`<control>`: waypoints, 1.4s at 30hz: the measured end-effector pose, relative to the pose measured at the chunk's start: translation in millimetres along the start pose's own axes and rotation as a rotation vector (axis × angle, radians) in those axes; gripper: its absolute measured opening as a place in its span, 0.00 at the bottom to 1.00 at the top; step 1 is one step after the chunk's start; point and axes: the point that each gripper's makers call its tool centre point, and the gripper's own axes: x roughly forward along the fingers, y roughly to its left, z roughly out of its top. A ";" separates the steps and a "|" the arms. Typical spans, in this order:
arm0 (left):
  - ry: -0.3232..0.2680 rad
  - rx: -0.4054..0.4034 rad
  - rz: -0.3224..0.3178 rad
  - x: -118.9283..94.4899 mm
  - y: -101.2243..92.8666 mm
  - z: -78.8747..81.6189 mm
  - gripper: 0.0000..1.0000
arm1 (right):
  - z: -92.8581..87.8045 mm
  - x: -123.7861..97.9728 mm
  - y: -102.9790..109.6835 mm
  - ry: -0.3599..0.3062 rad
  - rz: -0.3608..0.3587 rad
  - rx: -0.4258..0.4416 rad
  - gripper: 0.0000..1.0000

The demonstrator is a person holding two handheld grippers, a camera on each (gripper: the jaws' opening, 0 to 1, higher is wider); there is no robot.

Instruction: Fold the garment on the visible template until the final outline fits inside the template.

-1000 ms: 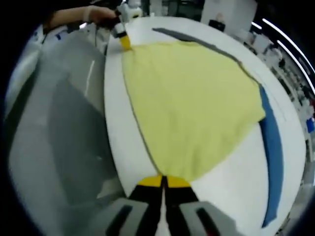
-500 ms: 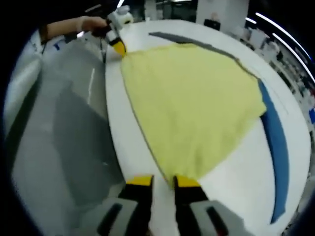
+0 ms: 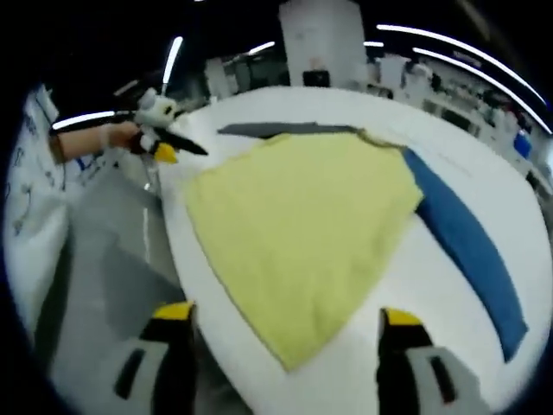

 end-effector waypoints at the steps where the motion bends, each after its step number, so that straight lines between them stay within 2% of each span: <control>1: -0.012 0.036 -0.005 0.5 -0.5 2.5 0.93 | 1.7 0.1 -1.9 -0.010 -0.010 0.008 0.96; 2: -0.028 0.068 0.016 1.1 1.9 5.4 0.99 | 3.9 -0.2 -3.3 -0.027 -0.017 0.014 1.00; 3: -0.029 0.094 0.025 0.1 3.9 6.1 0.97 | 5.0 -0.8 -4.4 -0.034 -0.015 0.011 0.99; 5: -0.014 0.093 0.021 0.3 2.4 3.5 0.99 | 4.1 -3.1 -10.5 -0.043 -0.030 0.046 0.99; 7: -0.009 0.094 0.019 1.7 -1.1 3.1 0.99 | 7.4 -6.6 -18.1 -0.080 -0.046 0.079 0.99; 10: -0.020 0.103 0.015 3.2 -5.2 5.1 0.99 | 10.6 -12.4 -30.0 -0.117 -0.069 0.148 0.99; 13: -0.026 0.112 0.021 5.1 -8.0 7.5 0.99 | 14.8 -20.4 -35.6 -0.159 -0.047 0.230 0.99; 17: -0.034 0.120 0.029 6.1 -9.0 9.0 0.99 | 8.9 -28.2 -51.4 -0.151 -0.096 0.225 0.99; 19: -0.037 0.120 0.031 7.0 -13.3 9.1 0.99 | 4.4 -32.7 -66.7 -0.143 -0.133 0.223 0.98; 21: -0.041 0.115 0.033 6.2 -12.7 9.2 0.99 | 2.7 -42.5 -79.5 -0.151 -0.153 0.229 0.92; 24: -0.054 0.117 0.030 4.9 -15.0 9.7 0.99 | 2.1 -57.6 -101.8 -0.172 -0.211 0.254 0.92; 27: -0.063 0.124 0.032 3.9 -15.3 11.6 0.99 | -3.1 -75.5 -133.7 -0.194 -0.285 0.303 0.89; 30: -0.083 0.122 0.032 2.6 -15.0 14.4 0.99 | -6.9 -90.3 -163.1 -0.242 -0.345 0.389 0.85; 33: -0.087 0.113 0.035 1.1 -14.1 13.2 0.97 | -20.7 -102.5 -197.4 -0.249 -0.400 0.455 0.77; 37: -0.060 0.104 0.041 0.6 -12.3 3.6 0.95 | -34.4 -111.3 -226.5 -0.255 -0.463 0.534 0.67; 41: -0.051 0.082 0.040 0.1 -13.8 -4.7 0.95 | -51.5 -117.2 -257.8 -0.220 -0.544 0.555 0.60; 42: -0.043 0.086 0.044 -0.5 -14.0 -7.1 0.95 | -55.9 -118.9 -264.9 -0.213 -0.578 0.583 0.57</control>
